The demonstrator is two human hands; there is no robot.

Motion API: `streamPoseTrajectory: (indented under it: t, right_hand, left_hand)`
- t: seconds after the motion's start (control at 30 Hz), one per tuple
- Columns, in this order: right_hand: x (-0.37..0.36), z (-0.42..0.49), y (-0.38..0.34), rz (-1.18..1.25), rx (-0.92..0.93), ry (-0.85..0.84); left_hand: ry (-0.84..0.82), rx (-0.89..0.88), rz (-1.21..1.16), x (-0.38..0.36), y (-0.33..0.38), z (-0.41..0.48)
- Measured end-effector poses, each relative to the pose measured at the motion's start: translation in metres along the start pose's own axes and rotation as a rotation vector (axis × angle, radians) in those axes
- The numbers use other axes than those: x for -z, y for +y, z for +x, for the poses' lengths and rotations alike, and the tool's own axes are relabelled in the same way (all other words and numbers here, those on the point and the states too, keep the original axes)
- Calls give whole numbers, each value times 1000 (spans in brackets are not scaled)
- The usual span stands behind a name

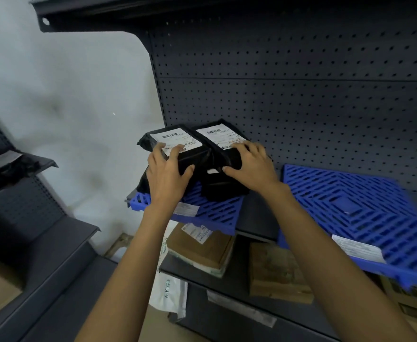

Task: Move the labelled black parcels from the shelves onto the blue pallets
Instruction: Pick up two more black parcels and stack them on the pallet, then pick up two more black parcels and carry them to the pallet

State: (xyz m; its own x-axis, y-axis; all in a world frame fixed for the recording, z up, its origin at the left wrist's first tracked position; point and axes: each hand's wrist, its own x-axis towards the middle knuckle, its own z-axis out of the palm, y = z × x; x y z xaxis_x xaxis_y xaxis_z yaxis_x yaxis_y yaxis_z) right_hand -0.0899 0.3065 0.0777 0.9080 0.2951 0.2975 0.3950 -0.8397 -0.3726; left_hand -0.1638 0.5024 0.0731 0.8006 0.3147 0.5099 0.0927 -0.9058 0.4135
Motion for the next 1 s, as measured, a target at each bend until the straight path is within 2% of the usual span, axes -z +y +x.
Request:
streamPoseTrajectory:
  t: [0.2,0.47,0.63,0.8,1.0]
  right_hand:
    - [41,-71,32,-44,36,-47]
    - [127,-224,129,-208,-88,-11]
    - [192,-349,200,-272,-293,49]
    - [273,-487,270,-368,-551,130]
    - [336,-639,310,-406,-857,254]
  left_hand:
    - [-51,-214,147,8,49,-42]
    - [-229,-403,15,-4,185,-151]
    - [-326,-531,-117,-20,304,-234]
    - [-411,-811,-245,-29,435,-322]
    - [-495,-1118,-372,-22,571,-432]
